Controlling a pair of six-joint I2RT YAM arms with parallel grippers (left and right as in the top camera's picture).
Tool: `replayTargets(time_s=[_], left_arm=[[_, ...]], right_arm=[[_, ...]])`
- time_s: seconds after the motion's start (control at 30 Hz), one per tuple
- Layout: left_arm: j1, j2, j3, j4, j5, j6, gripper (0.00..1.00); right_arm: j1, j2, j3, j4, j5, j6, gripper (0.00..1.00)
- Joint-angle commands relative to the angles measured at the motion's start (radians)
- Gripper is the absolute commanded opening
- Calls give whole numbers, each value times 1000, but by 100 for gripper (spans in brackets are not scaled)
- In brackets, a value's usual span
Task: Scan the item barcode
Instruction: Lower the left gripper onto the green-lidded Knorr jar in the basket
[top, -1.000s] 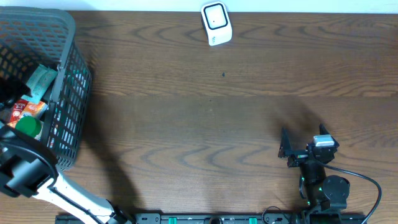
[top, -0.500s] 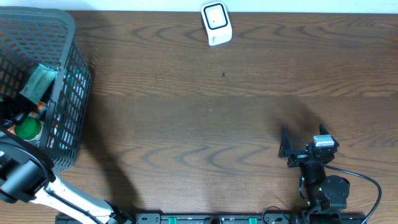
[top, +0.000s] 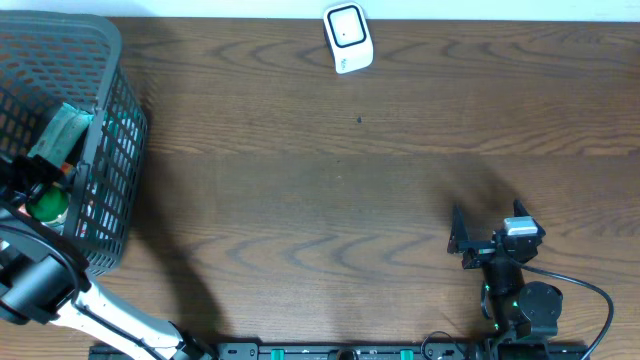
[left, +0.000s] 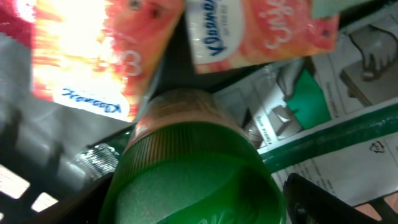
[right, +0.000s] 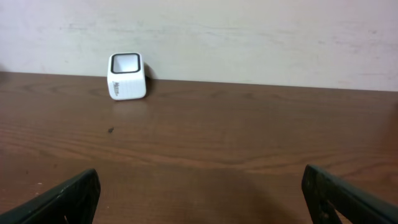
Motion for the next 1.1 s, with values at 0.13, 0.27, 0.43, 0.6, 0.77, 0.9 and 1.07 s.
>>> replayTargets(time_s=[0.13,0.27,0.43,0.6,0.77,0.9,1.07], left_arm=[[-63,-19,-5,15,-2,-2,88],[-63,-18,-5,20,-19,-2,91],[-64,-18,-5,41,-19,-2,91],[-65,-23,-1,34,-5,-2,91],[-66,-77,0,34,-5,-2,91],[-66,-137,0,14,-26,-10,87],[-66,-191,0,-18,-80,-47,83]], right_arm=[[-5,-1,-1,-4,3,14,99],[-5,-1,-1,-4,3,14,99],[-5,-1,-1,-4,3,14,99],[-5,-1,-1,-4,3,14,99],[-5,-1,-1,-4,3,14,99],[-5,-1,-1,-4,3,14,99],[-5,-1,-1,-4,3,14,99]])
